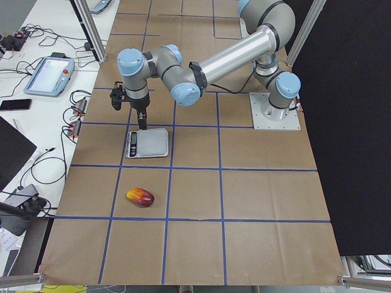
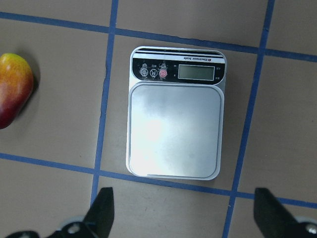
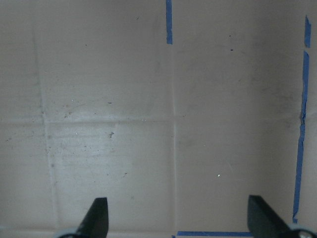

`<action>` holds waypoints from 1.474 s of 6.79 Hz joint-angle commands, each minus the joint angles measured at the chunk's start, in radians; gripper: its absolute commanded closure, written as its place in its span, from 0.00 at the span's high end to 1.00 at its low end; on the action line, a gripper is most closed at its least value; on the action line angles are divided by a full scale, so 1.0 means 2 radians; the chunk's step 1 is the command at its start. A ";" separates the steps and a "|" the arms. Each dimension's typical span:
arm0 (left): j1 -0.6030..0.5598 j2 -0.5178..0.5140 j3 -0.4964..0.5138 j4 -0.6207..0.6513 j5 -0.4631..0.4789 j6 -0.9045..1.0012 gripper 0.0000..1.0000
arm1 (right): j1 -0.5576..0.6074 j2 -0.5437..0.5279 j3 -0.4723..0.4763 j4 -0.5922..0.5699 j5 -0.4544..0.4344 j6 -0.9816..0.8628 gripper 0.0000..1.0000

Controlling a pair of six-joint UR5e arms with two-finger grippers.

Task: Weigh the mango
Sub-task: 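Reach the left gripper past the scale down to the red-yellow mango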

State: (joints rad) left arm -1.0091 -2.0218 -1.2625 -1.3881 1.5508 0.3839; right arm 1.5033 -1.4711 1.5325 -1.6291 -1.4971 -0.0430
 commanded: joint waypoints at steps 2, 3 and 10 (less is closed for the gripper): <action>0.063 -0.037 0.004 0.022 -0.004 0.030 1.00 | 0.000 0.000 0.000 0.000 0.001 0.000 1.00; 0.096 -0.047 0.007 0.022 -0.004 0.077 1.00 | 0.000 0.000 0.000 0.000 0.000 0.000 1.00; 0.110 -0.236 0.215 0.037 0.001 0.266 1.00 | 0.000 0.000 0.000 0.000 0.000 0.000 1.00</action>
State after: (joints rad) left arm -0.7823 -2.4411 -0.8774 -1.3103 1.5577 0.8889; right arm 1.5033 -1.4711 1.5325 -1.6291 -1.4972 -0.0429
